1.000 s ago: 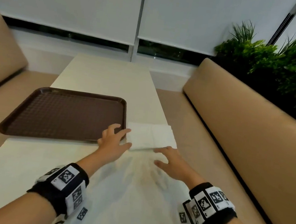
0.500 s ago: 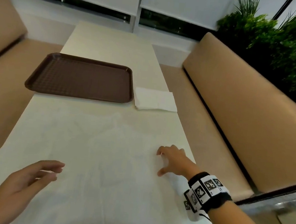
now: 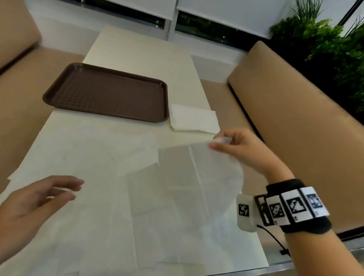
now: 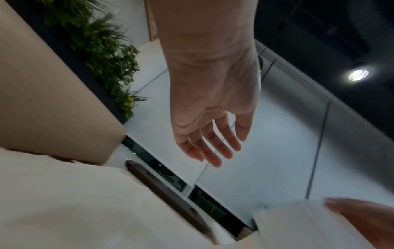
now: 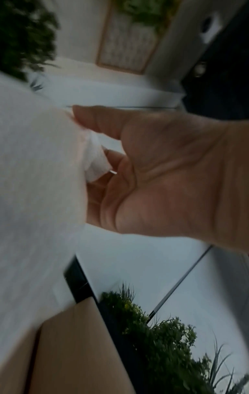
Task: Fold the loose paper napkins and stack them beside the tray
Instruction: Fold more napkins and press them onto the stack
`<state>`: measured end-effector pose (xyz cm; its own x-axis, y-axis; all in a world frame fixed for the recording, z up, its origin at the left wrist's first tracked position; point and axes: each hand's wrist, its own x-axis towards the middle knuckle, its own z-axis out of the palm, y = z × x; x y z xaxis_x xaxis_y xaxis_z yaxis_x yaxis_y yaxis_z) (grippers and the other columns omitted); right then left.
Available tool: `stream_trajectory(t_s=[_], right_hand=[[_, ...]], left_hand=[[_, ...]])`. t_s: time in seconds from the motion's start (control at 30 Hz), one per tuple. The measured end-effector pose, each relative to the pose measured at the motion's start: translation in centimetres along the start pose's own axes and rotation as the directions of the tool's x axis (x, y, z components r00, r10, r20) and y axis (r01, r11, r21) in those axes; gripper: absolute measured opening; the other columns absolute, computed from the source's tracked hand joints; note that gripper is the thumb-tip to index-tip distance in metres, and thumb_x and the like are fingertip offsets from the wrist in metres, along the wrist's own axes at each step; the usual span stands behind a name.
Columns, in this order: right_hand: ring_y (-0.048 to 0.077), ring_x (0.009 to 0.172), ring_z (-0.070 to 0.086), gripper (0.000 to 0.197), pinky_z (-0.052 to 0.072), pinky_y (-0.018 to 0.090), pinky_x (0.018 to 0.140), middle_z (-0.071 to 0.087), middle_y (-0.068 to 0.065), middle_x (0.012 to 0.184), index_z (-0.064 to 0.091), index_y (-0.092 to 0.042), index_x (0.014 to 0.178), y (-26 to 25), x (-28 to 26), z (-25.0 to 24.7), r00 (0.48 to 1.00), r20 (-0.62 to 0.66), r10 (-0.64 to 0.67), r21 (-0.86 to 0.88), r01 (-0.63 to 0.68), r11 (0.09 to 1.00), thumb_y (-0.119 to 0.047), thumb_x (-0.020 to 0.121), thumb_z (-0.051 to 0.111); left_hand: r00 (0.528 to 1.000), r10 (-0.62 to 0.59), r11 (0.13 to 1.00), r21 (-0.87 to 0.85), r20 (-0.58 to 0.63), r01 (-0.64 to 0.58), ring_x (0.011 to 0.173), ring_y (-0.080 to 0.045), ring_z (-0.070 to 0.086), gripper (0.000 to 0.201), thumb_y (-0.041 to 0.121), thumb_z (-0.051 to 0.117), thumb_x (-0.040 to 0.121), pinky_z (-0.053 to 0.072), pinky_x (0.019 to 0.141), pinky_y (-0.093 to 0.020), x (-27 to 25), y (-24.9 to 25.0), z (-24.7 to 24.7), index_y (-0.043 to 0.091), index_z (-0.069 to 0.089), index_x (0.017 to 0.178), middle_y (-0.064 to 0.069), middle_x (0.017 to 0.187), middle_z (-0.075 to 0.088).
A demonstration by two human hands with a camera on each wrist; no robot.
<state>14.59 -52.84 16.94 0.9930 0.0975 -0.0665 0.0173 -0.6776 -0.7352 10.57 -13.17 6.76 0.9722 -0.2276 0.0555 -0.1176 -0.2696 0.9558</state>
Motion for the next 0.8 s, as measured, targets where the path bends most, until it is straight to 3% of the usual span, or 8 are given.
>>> stream_trajectory(t_s=[0.07,0.13,0.23,0.3,0.4,0.53,0.7,0.8], right_hand=[[0.021,0.059,0.042,0.029,0.034,0.031,0.057,0.053,0.016,0.072,0.065,-0.011,0.086,-2.6,-0.3,-1.0,0.998,-0.025,-0.057,0.113,0.06,0.992,-0.04,0.084,0.067],[0.008,0.05,0.042,0.018,0.035,0.019,0.049,0.053,0.002,0.064,0.06,-0.01,0.084,-4.7,-0.1,-1.6,0.992,-0.055,-0.112,0.176,0.12,0.977,-0.027,0.09,0.062],[0.013,0.058,0.047,0.014,0.037,0.019,0.053,0.058,-0.004,0.067,0.061,-0.021,0.079,-6.9,0.5,-1.5,0.98,-0.078,-0.185,0.25,0.199,0.947,-0.031,0.088,0.063],[0.022,0.068,0.053,0.014,0.043,0.026,0.061,0.062,0.002,0.077,0.061,-0.019,0.081,-7.9,0.9,-1.3,0.976,-0.065,-0.208,0.304,0.218,0.927,-0.031,0.089,0.062],[0.013,0.071,0.063,0.014,0.051,0.019,0.062,0.066,-0.001,0.081,0.058,-0.015,0.086,-8.9,1.4,-0.9,0.972,-0.054,-0.229,0.331,0.234,0.914,-0.029,0.087,0.058],[0.013,0.074,0.064,0.012,0.053,0.021,0.063,0.066,0.0,0.084,0.057,-0.012,0.089,-8.8,2.4,-0.4,0.973,-0.097,-0.21,0.307,0.23,0.924,-0.023,0.093,0.057],[0.013,0.08,0.057,0.026,0.046,0.027,0.073,0.062,0.0,0.087,0.059,0.0,0.096,-7.5,3.5,0.1,0.97,-0.177,-0.169,0.13,0.193,0.973,-0.026,0.092,0.06],[0.007,0.107,0.049,0.034,0.037,0.009,0.084,0.055,-0.009,0.113,0.055,-0.018,0.111,-7.4,3.6,-0.4,0.941,-0.251,-0.225,-0.104,0.205,0.973,-0.033,0.085,0.068]], left_hand=[[0.998,0.057,0.995,-0.088,0.038,-0.053,0.093,-0.008,0.066,0.041,0.065,0.066,0.064,0.047,0.08,-0.009,1.1,2.5,2.2,0.038,0.07,0.095,0.01,0.1,0.071],[0.986,0.096,0.986,-0.148,0.138,-0.075,0.104,-0.001,0.061,0.021,0.046,0.069,0.081,0.046,0.083,-0.007,2.5,5.0,4.9,0.042,0.068,0.101,0.016,0.11,0.067],[0.975,0.102,0.987,-0.141,0.198,-0.075,0.124,0.012,0.043,0.052,0.057,0.064,0.076,0.039,0.098,-0.011,5.2,7.3,8.5,0.052,0.049,0.126,0.029,0.134,0.048],[0.975,0.102,0.977,-0.204,0.197,-0.061,0.132,0.009,0.032,0.075,0.065,0.065,0.07,0.031,0.105,-0.019,7.0,8.7,10.2,0.051,0.033,0.137,0.029,0.144,0.032],[0.974,0.066,0.94,-0.342,0.216,0.012,0.133,-0.001,0.032,0.087,0.055,0.062,0.069,0.029,0.107,-0.026,9.2,10.0,11.8,0.042,0.021,0.144,0.022,0.143,0.031],[0.984,0.046,0.885,-0.465,0.171,0.039,0.112,-0.009,0.062,0.064,0.044,0.058,0.083,0.047,0.098,-0.033,10.9,10.1,12.7,0.025,0.04,0.141,0.009,0.119,0.066],[0.994,0.097,0.922,-0.38,0.046,-0.072,0.093,-0.012,0.068,0.02,0.027,0.05,0.097,0.056,0.079,-0.028,11.8,10.3,12.8,0.02,0.066,0.109,0.001,0.103,0.072],[0.989,0.127,0.946,-0.31,0.071,-0.1,0.095,-0.023,0.068,0.027,0.03,0.048,0.098,0.055,0.083,-0.04,12.0,10.5,12.5,0.013,0.068,0.105,-0.008,0.104,0.071]])
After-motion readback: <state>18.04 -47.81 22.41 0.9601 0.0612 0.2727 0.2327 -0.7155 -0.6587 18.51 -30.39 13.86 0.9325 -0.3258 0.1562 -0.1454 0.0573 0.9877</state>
